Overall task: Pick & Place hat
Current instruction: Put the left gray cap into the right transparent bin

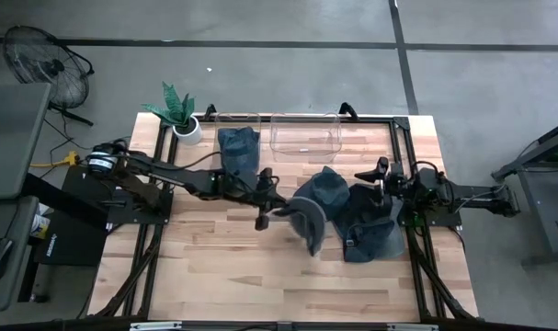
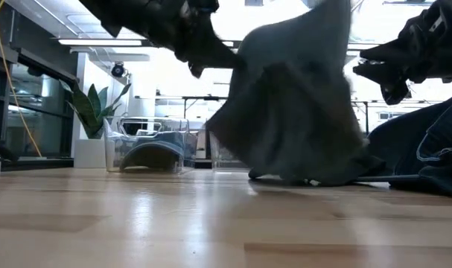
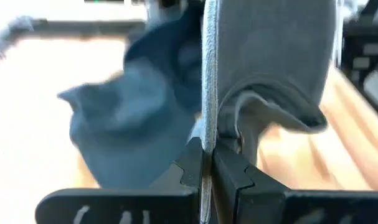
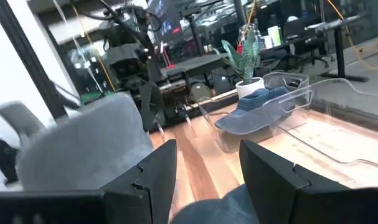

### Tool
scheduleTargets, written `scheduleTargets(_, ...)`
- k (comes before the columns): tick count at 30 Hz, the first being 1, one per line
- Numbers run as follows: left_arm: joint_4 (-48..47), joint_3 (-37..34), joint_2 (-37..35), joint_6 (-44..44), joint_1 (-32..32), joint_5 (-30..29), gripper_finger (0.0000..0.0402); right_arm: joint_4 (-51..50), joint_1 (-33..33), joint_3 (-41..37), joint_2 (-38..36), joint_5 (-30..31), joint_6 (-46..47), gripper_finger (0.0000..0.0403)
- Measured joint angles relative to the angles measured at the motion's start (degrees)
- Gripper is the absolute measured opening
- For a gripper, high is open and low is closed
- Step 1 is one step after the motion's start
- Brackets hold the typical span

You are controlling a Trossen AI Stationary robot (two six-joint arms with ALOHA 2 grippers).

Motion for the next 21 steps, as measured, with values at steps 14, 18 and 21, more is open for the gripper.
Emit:
scheduleTargets(14, -3.21, -0.11, -5.92, 1.70, 2.78, -5.36, 0.0007, 4.98, 0.00, 0.00, -0.02, -0.42, 2.63, 0.0170)
scheduleTargets(18, -3.07, -0.08, -6.27, 1.49, 4.72, -3.93, 0.0007, 5.36, 0.00, 0.00, 0.19, -0.44, 3.06, 0.0170)
scheduleTargets(21, -3.31, -0.11, -6.19, 1.49, 6.30, -2.66, 0.0007, 5.20, 0.00, 0.00, 0.69, -0.53, 3.13, 0.0170)
